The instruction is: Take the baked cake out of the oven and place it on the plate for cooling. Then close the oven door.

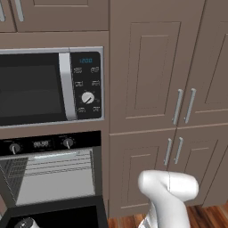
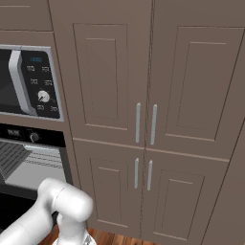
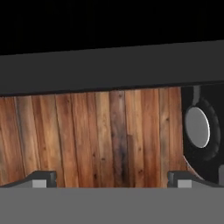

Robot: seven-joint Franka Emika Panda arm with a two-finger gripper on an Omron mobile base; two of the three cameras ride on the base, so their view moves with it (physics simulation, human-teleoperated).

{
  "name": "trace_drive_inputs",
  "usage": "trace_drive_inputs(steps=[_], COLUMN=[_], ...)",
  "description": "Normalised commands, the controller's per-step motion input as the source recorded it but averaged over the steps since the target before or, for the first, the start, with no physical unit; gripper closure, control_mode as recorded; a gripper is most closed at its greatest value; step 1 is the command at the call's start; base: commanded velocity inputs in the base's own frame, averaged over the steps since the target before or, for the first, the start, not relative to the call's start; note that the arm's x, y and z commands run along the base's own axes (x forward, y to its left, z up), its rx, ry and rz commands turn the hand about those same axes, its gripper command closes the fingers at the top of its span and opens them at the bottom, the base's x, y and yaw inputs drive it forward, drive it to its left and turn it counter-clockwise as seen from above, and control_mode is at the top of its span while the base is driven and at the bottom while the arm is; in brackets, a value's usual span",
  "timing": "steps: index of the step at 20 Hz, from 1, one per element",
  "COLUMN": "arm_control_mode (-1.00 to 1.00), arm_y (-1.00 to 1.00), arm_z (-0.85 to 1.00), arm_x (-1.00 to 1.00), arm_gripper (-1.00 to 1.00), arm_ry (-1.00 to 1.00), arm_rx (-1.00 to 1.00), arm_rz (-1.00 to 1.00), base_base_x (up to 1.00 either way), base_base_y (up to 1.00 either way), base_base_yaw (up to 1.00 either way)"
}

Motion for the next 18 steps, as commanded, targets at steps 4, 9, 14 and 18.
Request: trace_drive_inputs(steps=[4,9,14,18], arm_control_mode=[-1.00,-1.00,-1.00,-1.00], arm_y=[0.00,-0.01,-0.01,0.00], arm_z=[-0.32,-0.35,-0.40,-0.39], arm_x=[-0.05,-0.17,-0.06,0.02], arm_gripper=[-1.00,-1.00,-1.00,-1.00], arm_ry=[0.00,-0.01,-0.03,-0.06], arm_rx=[-0.05,-0.09,-0.14,-0.14], arm_rz=[-0.17,-0.05,0.00,0.00], base_base_x=[0.00,0.00,0.00,0.00], base_base_y=[0.00,0.00,0.00,0.00], base_base_yaw=[0.00,0.00,0.00,0.00])
